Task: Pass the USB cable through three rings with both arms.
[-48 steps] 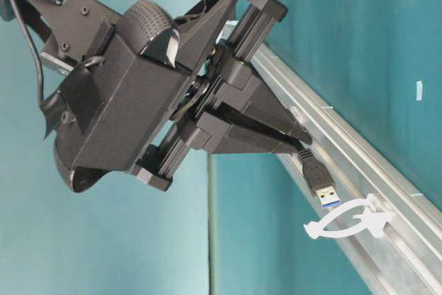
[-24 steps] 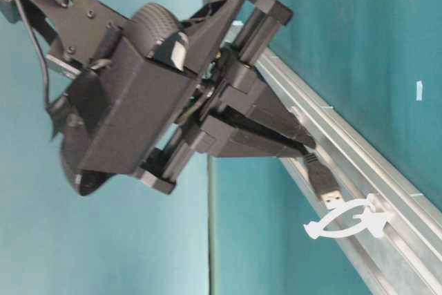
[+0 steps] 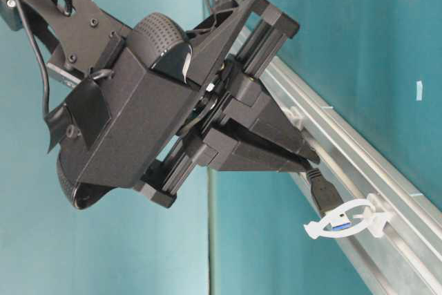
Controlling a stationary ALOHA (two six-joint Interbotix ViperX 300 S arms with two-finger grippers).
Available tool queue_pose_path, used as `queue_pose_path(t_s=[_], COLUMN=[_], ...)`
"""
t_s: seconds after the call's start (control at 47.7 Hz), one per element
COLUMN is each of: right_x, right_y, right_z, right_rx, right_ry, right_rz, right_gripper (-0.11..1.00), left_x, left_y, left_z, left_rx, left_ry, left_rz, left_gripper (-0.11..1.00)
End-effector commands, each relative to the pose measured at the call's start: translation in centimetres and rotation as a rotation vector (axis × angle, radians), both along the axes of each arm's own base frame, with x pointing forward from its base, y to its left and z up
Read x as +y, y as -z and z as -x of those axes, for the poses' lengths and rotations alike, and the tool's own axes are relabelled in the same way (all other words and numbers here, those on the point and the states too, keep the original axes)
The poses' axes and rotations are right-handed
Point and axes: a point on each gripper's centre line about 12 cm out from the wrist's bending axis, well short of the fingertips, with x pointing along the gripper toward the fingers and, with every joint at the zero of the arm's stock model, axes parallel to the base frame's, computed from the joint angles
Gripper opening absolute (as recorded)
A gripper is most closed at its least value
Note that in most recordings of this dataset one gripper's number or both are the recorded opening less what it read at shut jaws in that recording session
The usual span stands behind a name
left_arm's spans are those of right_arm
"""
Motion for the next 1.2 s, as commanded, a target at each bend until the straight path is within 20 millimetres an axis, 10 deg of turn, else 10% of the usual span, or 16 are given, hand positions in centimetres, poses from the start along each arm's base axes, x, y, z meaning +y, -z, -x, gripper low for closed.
queue_pose_path(t_s=[0.0,0.818,1.174], right_x=[0.7,3.9,3.8], right_y=[-0.1,0.0,-0.1], right_z=[-0.3,-1.8,-2.0], right_rx=[-0.011,-0.041,-0.045], right_ry=[-0.024,-0.061,-0.048], right_rz=[0.006,-0.03,-0.035], right_gripper=[0.07,0.07,0.07], left_x=[-0.2,-0.8,-1.6], left_y=[-0.7,-1.4,1.5], left_z=[-0.5,-3.1,-6.1], left_rx=[-0.025,-0.084,-0.05], left_ry=[0.002,-0.105,-0.15], left_rz=[0.006,0.226,0.302], left_gripper=[0.92,0.92,0.92])
